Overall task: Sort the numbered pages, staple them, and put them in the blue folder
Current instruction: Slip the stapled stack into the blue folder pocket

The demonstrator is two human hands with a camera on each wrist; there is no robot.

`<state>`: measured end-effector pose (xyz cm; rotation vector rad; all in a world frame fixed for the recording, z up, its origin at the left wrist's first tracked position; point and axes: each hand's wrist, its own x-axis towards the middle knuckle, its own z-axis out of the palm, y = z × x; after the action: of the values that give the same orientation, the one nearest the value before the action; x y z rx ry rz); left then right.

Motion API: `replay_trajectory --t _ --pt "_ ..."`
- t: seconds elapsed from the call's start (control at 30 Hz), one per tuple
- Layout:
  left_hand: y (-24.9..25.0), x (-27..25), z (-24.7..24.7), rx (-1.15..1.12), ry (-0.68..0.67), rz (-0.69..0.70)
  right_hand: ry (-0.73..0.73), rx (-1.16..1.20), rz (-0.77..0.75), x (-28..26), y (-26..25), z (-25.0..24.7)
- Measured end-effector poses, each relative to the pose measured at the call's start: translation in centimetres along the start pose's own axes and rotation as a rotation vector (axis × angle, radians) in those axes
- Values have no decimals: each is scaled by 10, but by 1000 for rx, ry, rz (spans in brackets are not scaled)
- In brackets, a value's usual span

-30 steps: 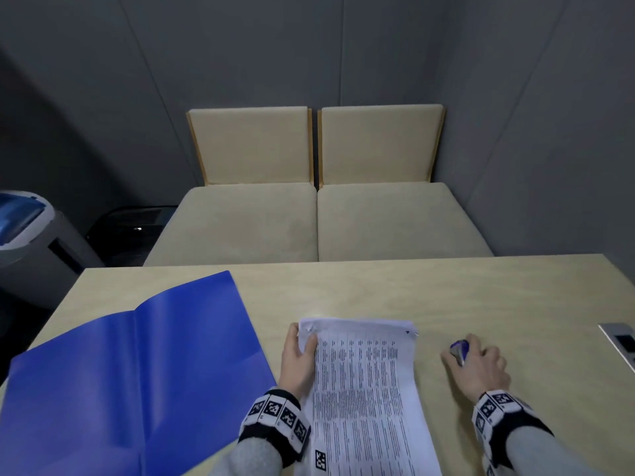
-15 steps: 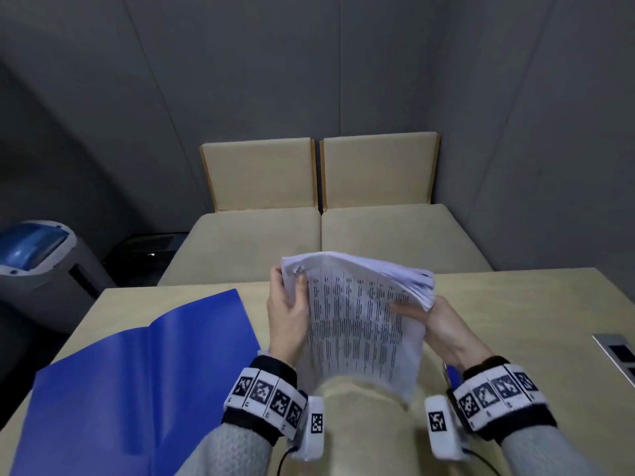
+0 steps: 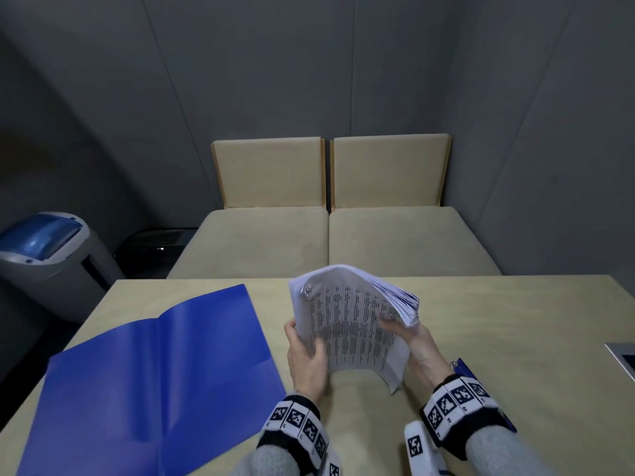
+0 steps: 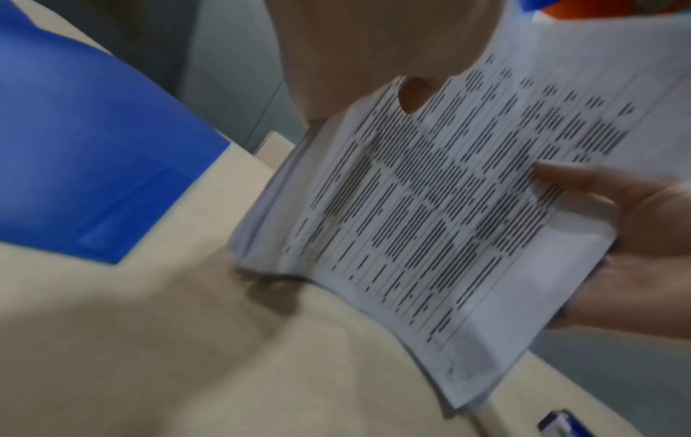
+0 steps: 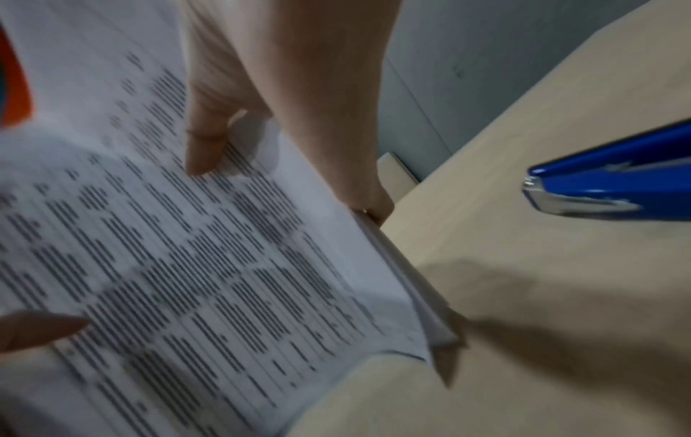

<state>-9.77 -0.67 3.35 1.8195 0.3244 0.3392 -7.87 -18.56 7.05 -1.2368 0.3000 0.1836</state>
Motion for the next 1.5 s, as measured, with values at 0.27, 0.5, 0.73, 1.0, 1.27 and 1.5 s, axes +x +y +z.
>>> replay_trajectory --t 0.27,0.5,0.73,1.0,1.27,1.5 --pt "-35 28 -23 103 -210 -143 129 -234 65 16 34 13" --pt "-82 64 -146 -27 -437 -499 -432 -199 488 10 55 73" --pt "-124 76 -208 535 -208 -540 -333 -463 489 61 119 143" --pt "-136 73 -240 602 -495 -552 55 -160 372 108 126 197" --pt "-124 58 -240 1080 -716 59 153 33 506 107 161 250" --pt "-137 54 -246 1060 -678 457 1 8 347 85 184 271"
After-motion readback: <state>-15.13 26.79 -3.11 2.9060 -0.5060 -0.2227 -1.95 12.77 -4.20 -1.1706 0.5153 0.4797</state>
